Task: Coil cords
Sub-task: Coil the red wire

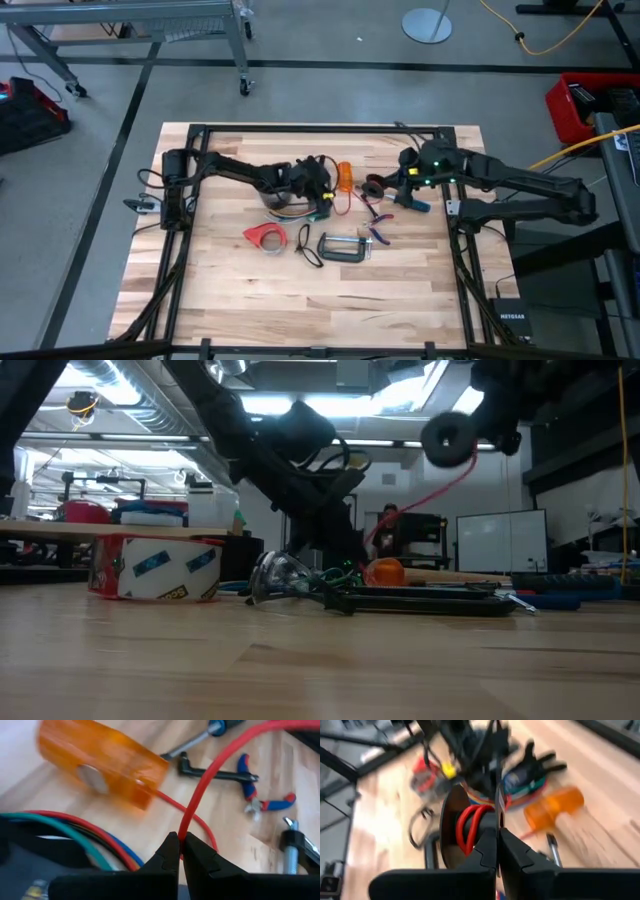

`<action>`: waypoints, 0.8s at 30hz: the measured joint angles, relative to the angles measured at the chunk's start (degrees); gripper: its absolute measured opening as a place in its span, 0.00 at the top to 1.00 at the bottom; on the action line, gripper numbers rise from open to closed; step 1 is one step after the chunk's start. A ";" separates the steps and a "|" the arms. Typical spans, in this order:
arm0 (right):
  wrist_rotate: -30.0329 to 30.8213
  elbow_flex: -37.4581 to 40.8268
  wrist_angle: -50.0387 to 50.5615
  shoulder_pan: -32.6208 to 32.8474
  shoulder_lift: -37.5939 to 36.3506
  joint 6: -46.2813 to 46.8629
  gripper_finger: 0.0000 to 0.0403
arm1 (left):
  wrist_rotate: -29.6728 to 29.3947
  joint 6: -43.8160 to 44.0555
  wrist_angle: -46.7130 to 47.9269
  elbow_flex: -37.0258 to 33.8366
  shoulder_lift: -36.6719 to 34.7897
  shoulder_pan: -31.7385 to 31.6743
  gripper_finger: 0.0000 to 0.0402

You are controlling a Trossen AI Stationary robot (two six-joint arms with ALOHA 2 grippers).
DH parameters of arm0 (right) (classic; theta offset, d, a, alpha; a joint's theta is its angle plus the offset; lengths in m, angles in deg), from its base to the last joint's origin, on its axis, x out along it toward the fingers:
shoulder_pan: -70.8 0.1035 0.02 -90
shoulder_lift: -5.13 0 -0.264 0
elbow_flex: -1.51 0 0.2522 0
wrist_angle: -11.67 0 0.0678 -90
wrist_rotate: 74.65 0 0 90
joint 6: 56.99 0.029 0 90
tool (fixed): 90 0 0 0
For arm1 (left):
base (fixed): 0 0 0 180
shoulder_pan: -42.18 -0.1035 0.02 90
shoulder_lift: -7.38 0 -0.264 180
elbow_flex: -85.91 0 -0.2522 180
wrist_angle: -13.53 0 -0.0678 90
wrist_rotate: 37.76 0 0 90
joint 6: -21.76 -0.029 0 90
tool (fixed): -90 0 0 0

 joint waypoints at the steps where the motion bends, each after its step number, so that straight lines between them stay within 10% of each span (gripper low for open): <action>1: 0.00 0.00 0.70 0.00 0.82 -0.22 0.99 | 0.67 0.18 0.00 0.00 0.00 -0.53 1.00; 24: -2.59 0.00 3.84 0.00 22.20 3.79 0.99 | 12.74 11.34 -1.09 0.00 0.00 -8.85 1.00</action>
